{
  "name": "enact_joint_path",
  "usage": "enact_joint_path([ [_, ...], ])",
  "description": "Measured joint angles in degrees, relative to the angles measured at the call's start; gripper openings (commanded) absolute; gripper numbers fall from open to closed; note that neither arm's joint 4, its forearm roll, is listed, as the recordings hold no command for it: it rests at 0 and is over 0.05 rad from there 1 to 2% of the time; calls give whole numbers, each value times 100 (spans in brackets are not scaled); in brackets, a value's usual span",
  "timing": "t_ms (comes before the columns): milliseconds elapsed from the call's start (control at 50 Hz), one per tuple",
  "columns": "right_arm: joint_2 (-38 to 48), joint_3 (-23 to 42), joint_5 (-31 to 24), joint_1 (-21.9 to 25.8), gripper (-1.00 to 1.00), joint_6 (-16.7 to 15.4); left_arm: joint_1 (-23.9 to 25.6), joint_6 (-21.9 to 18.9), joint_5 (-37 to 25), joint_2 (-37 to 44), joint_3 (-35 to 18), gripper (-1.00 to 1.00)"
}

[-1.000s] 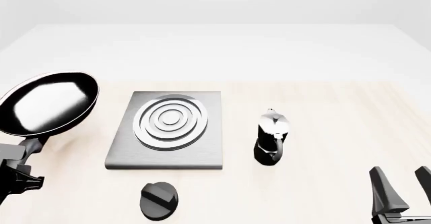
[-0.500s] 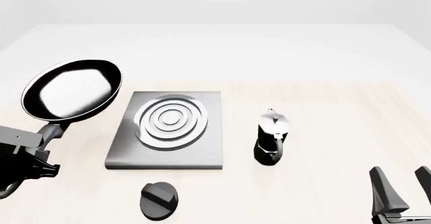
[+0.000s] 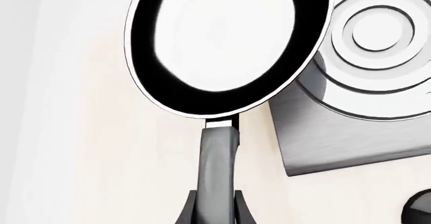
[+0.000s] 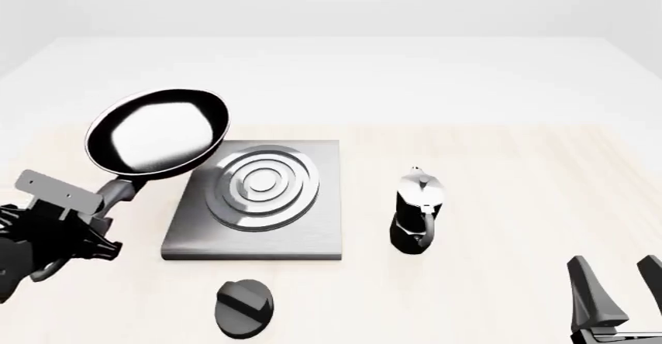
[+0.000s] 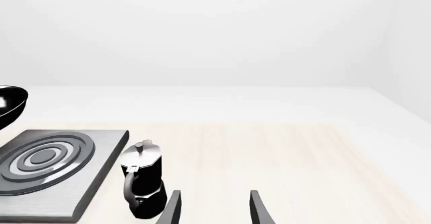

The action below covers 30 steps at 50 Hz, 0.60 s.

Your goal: Turn on the stove and put the frying pan on it.

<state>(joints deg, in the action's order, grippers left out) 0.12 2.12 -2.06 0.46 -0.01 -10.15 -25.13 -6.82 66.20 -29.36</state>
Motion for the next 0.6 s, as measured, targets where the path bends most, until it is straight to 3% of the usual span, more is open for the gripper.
enact_joint_path([
  [600,0,0,0,0,100,0,844,-165,-143,424,-399,-100],
])
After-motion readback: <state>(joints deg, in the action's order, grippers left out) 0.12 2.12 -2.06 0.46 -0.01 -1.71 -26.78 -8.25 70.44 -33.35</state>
